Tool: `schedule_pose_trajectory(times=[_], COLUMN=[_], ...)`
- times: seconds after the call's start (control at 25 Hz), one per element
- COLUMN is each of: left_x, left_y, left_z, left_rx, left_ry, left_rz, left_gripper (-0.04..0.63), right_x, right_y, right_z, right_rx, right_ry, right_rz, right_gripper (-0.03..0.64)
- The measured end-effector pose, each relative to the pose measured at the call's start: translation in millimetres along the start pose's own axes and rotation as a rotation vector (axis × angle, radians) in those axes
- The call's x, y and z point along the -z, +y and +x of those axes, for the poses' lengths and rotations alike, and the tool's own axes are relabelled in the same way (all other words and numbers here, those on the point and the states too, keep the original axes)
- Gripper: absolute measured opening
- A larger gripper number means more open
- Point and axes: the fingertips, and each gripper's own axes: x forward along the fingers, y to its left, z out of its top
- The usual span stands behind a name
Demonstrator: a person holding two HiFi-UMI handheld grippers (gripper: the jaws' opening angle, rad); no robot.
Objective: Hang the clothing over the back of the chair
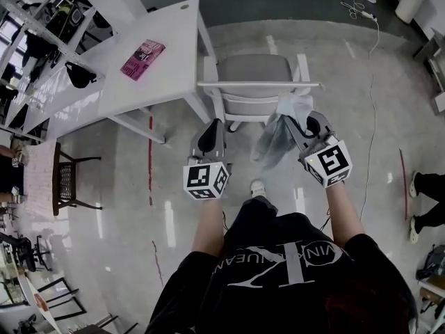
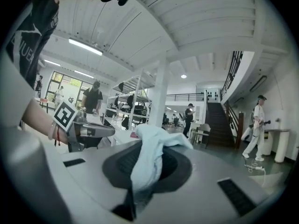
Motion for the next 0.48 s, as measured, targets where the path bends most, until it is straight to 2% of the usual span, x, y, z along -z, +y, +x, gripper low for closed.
schedule_pose_trajectory(times=[0.48], left_x=[-0.3], left_y=[32.5], left_z=[71.5], left_rx=[0.016], left_ry=[0.014], left_rz=[-0.029], left_gripper=[0.011], right_x=[-13.2], right_y=[-51.8], right_z=[68.9], right_rx=[-0.003], right_ry=[0.005], right_rz=[-0.033], right_gripper=[0.041])
